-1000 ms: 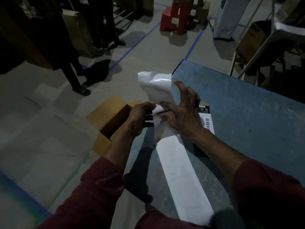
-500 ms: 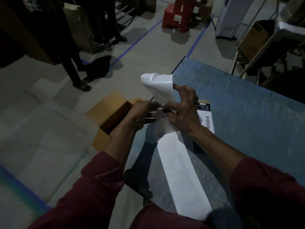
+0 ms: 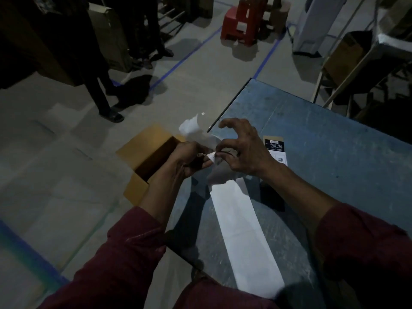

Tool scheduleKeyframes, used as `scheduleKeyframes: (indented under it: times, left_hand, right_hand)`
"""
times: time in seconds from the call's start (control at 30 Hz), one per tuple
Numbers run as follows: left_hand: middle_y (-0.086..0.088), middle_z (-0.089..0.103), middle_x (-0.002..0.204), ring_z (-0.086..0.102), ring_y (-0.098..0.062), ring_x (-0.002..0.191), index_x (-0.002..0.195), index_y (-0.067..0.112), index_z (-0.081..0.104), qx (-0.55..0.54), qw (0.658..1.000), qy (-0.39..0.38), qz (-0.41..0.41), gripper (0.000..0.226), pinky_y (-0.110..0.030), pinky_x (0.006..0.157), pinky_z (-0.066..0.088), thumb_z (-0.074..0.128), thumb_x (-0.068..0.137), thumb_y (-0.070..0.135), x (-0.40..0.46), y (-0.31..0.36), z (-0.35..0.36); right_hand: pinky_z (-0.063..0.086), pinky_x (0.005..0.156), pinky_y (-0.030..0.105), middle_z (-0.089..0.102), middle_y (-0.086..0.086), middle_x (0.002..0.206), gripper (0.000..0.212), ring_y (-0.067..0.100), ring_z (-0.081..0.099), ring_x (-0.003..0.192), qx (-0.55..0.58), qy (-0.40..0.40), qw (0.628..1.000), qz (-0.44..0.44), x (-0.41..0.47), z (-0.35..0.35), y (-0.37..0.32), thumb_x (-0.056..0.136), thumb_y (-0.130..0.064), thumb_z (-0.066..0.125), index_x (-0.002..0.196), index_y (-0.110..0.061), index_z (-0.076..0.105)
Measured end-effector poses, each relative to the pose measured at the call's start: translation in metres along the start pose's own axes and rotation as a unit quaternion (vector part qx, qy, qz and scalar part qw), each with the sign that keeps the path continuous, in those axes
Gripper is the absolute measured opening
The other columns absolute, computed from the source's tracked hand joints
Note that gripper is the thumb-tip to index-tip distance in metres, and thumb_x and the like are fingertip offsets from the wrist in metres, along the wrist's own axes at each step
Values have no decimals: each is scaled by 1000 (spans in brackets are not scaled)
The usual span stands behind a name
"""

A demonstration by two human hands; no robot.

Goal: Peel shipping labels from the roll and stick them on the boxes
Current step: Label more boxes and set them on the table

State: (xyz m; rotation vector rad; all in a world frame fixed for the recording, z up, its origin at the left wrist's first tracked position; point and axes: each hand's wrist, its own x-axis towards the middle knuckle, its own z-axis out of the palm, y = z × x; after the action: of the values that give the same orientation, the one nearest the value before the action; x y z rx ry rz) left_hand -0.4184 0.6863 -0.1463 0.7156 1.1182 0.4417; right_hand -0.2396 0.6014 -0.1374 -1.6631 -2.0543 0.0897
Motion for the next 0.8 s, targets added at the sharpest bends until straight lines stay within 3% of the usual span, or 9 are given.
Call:
scheduleKeyframes:
  times: [0.1, 0.2, 0.33, 0.5, 0.7, 0.8]
  left_hand:
    - [-16, 58, 88, 55, -14, 50, 125, 0, 54, 15, 1000, 7, -7, 31, -27, 47, 48, 47, 97, -11, -4, 3, -1]
    - [-17, 59, 87, 54, -14, 47, 128, -2, 55, 14, 1000, -3, -11, 32, -26, 45, 47, 46, 98, -10, -3, 5, -4]
    - [-18, 62, 94, 58, -16, 57, 119, 2, 60, 70, 997, -12, -10, 22, -28, 51, 50, 54, 98, -1, -3, 5, -4]
    - [-21, 68, 107, 67, -21, 60, 125, 0, 66, 99, 995, -3, 1, 28, -33, 60, 56, 59, 98, 4, -2, 5, -4]
    - [-10, 68, 93, 61, -21, 72, 116, 2, 69, 118, 992, 47, 9, 25, -30, 56, 50, 65, 91, 5, -4, 11, -2]
    - [-11, 67, 92, 65, -25, 81, 121, 2, 65, 89, 995, 50, 3, 32, -34, 61, 55, 64, 89, 0, -4, 13, -6]
  right_hand:
    - [41, 100, 58, 51, 11, 148, 27, 37, 41, 137, -17, -21, 999, -36, -2, 1, -3, 80, -32, 84, 106, -28, 81]
    - [39, 102, 57, 53, 9, 146, 28, 38, 40, 138, -15, -33, 998, -54, 0, 0, -4, 78, -41, 84, 103, -29, 81]
    - [42, 96, 57, 58, 8, 135, 18, 37, 44, 133, -20, -8, 999, -50, 3, 1, -6, 74, -29, 90, 86, -24, 77]
    - [42, 89, 50, 63, 12, 128, 18, 36, 47, 126, -41, 36, 995, -82, 3, 2, -5, 74, -26, 91, 85, -20, 79]
    - [40, 90, 47, 69, 14, 120, 11, 33, 51, 116, -62, 125, 980, -143, -3, 1, -11, 80, -23, 87, 76, -17, 79]
    - [38, 90, 47, 68, 13, 123, 8, 35, 52, 116, -65, 110, 985, -120, -4, -1, -7, 81, -26, 85, 80, -20, 80]
